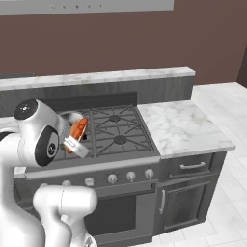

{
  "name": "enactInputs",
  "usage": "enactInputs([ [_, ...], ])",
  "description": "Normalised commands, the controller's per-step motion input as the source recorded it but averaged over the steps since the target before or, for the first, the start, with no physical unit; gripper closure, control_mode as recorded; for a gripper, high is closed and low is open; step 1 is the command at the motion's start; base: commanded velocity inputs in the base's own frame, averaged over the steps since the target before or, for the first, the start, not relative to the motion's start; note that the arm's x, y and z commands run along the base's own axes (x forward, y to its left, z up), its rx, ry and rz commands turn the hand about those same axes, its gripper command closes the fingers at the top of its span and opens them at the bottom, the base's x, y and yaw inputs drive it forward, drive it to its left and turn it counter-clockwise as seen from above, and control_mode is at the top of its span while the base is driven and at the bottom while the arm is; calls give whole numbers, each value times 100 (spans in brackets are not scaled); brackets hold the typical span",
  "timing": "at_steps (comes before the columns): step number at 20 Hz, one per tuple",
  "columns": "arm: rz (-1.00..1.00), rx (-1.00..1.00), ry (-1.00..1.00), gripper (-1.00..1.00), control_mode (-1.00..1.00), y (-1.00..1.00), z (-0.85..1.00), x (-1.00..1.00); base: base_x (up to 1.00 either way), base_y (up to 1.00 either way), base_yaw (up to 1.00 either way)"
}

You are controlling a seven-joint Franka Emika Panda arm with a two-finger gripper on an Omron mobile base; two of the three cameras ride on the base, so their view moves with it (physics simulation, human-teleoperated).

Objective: Place the cold items (lime and tomato) from the fridge in one tupperware on the dining counter. Place the warm items (hot dog and kebab skewer) in the stove area in another tupperware.

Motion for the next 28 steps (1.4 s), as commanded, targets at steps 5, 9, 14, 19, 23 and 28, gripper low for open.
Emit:
enactInputs([
  [5, 4, 0, 0, 100, -100, 0, -23, -2, 0, 0, 0],
  [9, 0, 0, -3, 100, 100, 0, -7, -13, -9, 0, 0],
  [14, 0, 0, 0, 100, 100, 0, 0, 0, -55, -20, -5],
  [19, 0, 0, 0, 100, 100, 0, 0, 0, -13, -47, -14],
  [23, 0, 0, 0, 100, 100, 0, 0, 0, 4, -82, -1],
  [28, 0, 0, 0, 100, 100, 0, 0, 0, 10, -99, 0],
])
